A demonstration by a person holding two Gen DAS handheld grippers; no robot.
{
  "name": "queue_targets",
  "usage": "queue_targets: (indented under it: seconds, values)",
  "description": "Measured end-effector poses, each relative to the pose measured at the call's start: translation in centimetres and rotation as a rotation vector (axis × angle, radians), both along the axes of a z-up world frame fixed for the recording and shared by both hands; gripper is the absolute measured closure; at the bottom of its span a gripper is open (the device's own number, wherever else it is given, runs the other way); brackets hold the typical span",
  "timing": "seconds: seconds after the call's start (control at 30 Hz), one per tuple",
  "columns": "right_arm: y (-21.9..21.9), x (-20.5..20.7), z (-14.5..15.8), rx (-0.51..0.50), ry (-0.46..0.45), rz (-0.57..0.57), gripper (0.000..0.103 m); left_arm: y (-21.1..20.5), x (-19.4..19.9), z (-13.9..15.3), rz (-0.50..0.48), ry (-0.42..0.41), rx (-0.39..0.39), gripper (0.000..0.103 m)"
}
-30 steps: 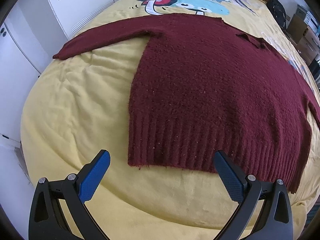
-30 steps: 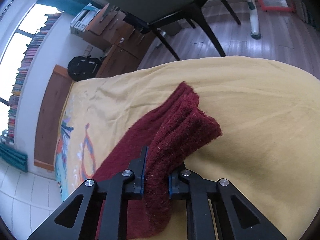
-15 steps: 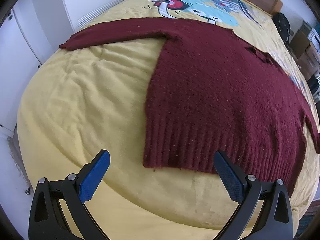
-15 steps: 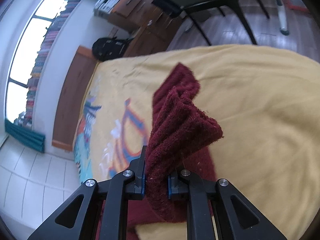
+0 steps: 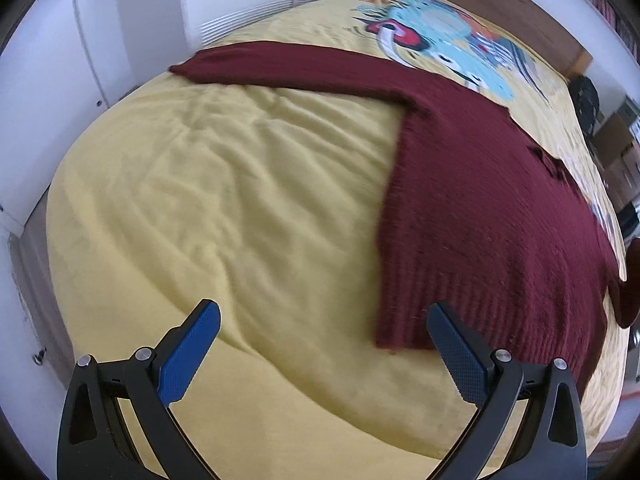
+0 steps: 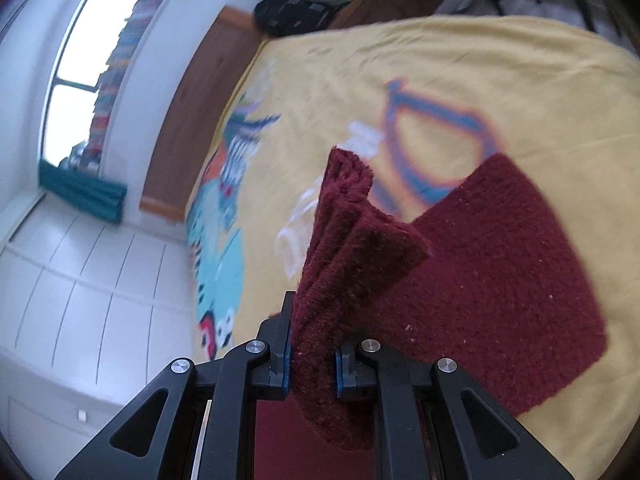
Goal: Fold small clothes
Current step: 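Carry the sleeve cuff with the right tool across the sweater body and release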
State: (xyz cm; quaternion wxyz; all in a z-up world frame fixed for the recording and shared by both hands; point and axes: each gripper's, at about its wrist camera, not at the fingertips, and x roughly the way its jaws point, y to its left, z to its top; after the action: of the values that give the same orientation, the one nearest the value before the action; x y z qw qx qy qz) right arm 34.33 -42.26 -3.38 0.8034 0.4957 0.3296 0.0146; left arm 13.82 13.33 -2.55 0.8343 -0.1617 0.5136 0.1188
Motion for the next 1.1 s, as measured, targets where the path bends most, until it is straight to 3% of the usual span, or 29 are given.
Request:
queue_targets:
  seconds: [0.47,0.87,1.0,1.1]
  values:
    - [19.8,7.7,1.0,0.000,-0.033,0.277,0.089,6.8,-2.8,-0.3,0.123,-0.026,-0.021,0.001]
    - [31.0,10.0,-2.1,0.011,-0.025,0.429,0.089,10.3,-4.6,-1.5,0.191,-0.001,-0.033,0.001]
    - [33.8,10.3,-3.0,-0.034,-0.001,0.481,0.089,11.1,-5.1,-1.9,0.211,0.008,-0.036,0.001]
    - [36.4,10.3,-4.0,-0.122,0.035,0.530,0.089,11.4,-5.3,-2.0,0.218,0.011,-0.038,0.001]
